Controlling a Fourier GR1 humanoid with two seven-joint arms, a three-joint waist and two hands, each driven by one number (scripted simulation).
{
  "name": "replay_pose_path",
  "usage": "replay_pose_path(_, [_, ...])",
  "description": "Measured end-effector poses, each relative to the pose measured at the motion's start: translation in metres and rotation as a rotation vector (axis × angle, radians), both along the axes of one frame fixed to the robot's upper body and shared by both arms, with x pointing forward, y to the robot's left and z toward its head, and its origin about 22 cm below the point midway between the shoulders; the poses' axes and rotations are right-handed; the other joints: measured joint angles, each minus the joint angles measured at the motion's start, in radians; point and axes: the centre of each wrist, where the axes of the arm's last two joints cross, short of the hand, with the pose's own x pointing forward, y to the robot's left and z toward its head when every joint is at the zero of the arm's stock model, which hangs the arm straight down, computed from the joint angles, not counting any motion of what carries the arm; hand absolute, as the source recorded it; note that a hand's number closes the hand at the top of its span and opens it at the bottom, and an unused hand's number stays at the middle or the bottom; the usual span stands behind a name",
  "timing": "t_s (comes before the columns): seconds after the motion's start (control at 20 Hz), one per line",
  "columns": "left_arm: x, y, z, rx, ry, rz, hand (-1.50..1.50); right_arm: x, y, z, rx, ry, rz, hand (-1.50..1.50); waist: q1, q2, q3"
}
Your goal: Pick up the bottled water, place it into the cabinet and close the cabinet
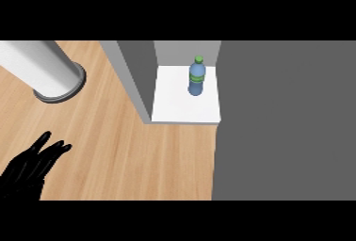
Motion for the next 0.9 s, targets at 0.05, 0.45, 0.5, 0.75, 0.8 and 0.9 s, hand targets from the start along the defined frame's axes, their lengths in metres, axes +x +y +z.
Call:
replay_pose_path(0.05, [-0.001,0.003,0.001,-0.001,0.000,0.007,-1.50,0.002,0.002,0.000,0.000,0.001,0.018,1.50,-0.001,-0.001,-0.001])
replay_pose_path(0.45, [-0.012,0.024,0.010,-0.013,0.016,0.009,-1.50,0.023,0.022,0.003,-0.023,-0.015,0.162,1.50,0.018,-0.006,-0.007])
replay_pose_path(0.5, [-0.013,0.026,0.011,-0.013,0.018,0.010,-1.50,0.026,0.025,0.003,-0.029,-0.018,0.184,1.50,0.020,-0.009,-0.008])
replay_pose_path(0.75, [-0.018,0.038,0.014,-0.004,0.031,0.011,-1.50,0.041,0.039,0.008,-0.062,-0.033,0.251,1.50,0.028,-0.013,-0.012])
replay_pose_path(0.8, [-0.019,0.041,0.014,-0.001,0.033,0.013,-1.50,0.043,0.042,0.008,-0.065,-0.030,0.258,1.50,0.030,-0.014,-0.013])
replay_pose_path(0.9, [-0.020,0.047,0.017,0.004,0.035,0.015,-1.50,0.048,0.049,0.009,-0.066,-0.026,0.271,1.50,0.032,-0.014,-0.013])
